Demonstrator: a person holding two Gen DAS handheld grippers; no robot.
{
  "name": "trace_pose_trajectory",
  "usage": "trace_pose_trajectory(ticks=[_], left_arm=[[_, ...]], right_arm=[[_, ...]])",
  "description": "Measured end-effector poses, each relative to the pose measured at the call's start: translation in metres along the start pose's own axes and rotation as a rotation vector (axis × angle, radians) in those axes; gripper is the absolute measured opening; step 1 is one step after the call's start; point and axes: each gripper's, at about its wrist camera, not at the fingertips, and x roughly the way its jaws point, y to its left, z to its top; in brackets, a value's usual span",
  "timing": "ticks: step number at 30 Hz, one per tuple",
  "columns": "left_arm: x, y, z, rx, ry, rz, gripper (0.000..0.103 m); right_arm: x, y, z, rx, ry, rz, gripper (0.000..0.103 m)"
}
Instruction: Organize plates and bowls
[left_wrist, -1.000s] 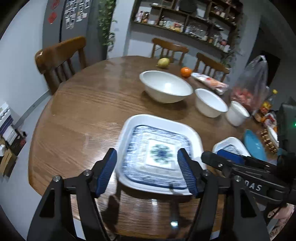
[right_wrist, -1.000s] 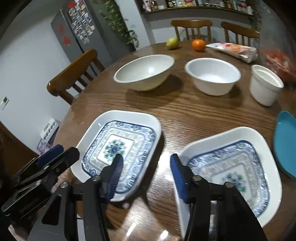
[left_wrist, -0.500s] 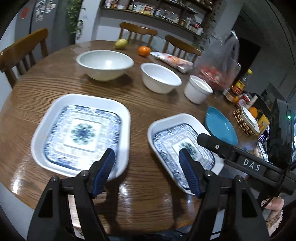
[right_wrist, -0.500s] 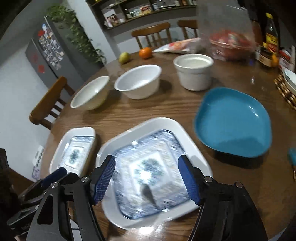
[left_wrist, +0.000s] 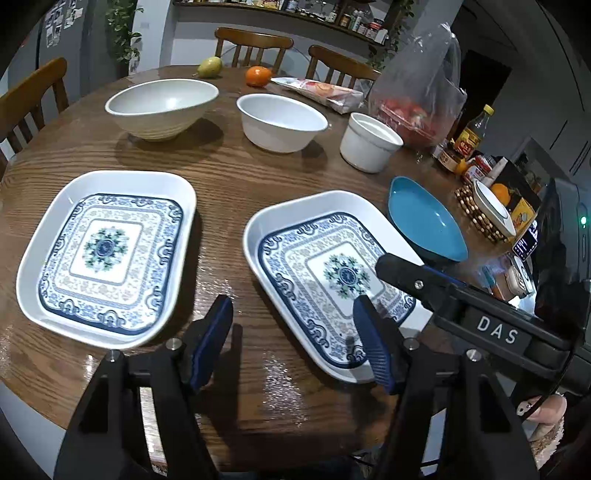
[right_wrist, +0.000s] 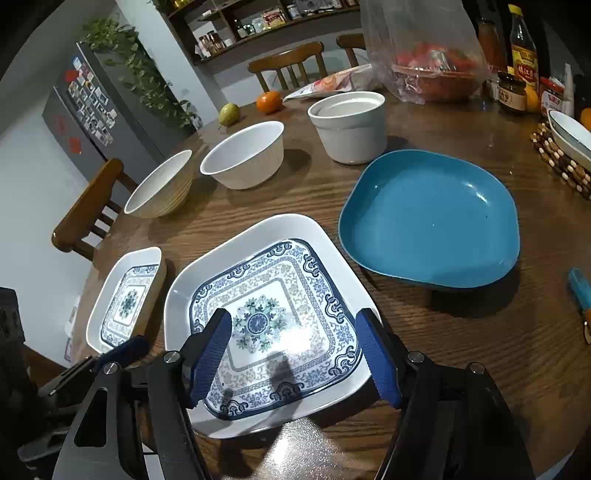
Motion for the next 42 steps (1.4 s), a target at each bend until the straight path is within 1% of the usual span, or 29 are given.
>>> trace_pose_trajectory(ticks=[5, 7, 10, 12, 13, 15, 16, 18, 19, 22, 25, 27, 31, 36, 37, 41, 42], left_arm=[[0.006, -0.005, -0.002, 0.014, 0.019, -0.003, 0.063], [0.008, -0.007, -0.003, 0.017, 0.021, -0.003, 0.061], [0.010, -0.009, -0.003, 0.022, 0.026, -0.004, 0.055], [0.011, -0.012, -0.003, 0.029, 0.021, -0.007, 0.048], [0.011, -0.013, -0.003, 0.033, 0.015, -0.001, 0.047], [0.013, -0.015, -0.004, 0.044, 0.005, 0.013, 0.042], [0.014, -0.016, -0.004, 0.055, -0.010, 0.052, 0.042], [0.014, -0.018, -0.006, 0.081, -0.042, 0.111, 0.042], [0.014, -0.019, -0.007, 0.094, -0.049, 0.121, 0.042], [0.018, -0.018, -0.007, 0.095, -0.013, 0.090, 0.042], [0.022, -0.018, -0.007, 0.100, -0.010, 0.113, 0.042], [0.025, -0.016, -0.006, 0.092, 0.002, 0.112, 0.042], [0.025, -0.013, -0.004, 0.079, -0.001, 0.127, 0.042], [0.026, -0.004, 0.000, 0.059, -0.008, 0.164, 0.042], [0.025, -0.003, 0.000, 0.049, -0.006, 0.159, 0.042], [0.017, -0.003, 0.003, 0.015, -0.004, 0.081, 0.042], [0.014, -0.005, 0.003, 0.015, -0.015, 0.070, 0.044]], right_arm=[[-0.002, -0.003, -0.001, 0.005, -0.004, 0.020, 0.071], [-0.005, -0.003, -0.002, 0.001, -0.012, 0.014, 0.071], [-0.005, -0.003, -0.002, -0.004, -0.010, 0.014, 0.071], [-0.006, -0.004, -0.001, 0.005, -0.006, 0.022, 0.071], [-0.006, -0.004, -0.001, 0.010, -0.005, 0.026, 0.071], [-0.005, -0.004, -0.001, 0.005, -0.003, 0.021, 0.071], [-0.004, -0.005, 0.000, 0.007, 0.002, 0.020, 0.071], [-0.004, -0.006, -0.001, 0.013, 0.000, 0.022, 0.071], [-0.005, -0.006, -0.001, 0.014, -0.001, 0.023, 0.071], [-0.007, -0.007, -0.001, 0.014, -0.005, 0.025, 0.071], [-0.010, -0.008, -0.001, 0.019, -0.006, 0.027, 0.071], [-0.012, -0.007, -0.001, 0.012, -0.012, 0.018, 0.071], [-0.014, -0.009, -0.001, 0.017, -0.013, 0.027, 0.071], [-0.015, -0.011, -0.001, 0.024, -0.010, 0.036, 0.071], [-0.015, -0.011, -0.001, 0.026, -0.009, 0.037, 0.071], [-0.022, -0.014, -0.001, 0.034, -0.023, 0.034, 0.071], [-0.023, -0.015, -0.001, 0.036, -0.027, 0.026, 0.071]])
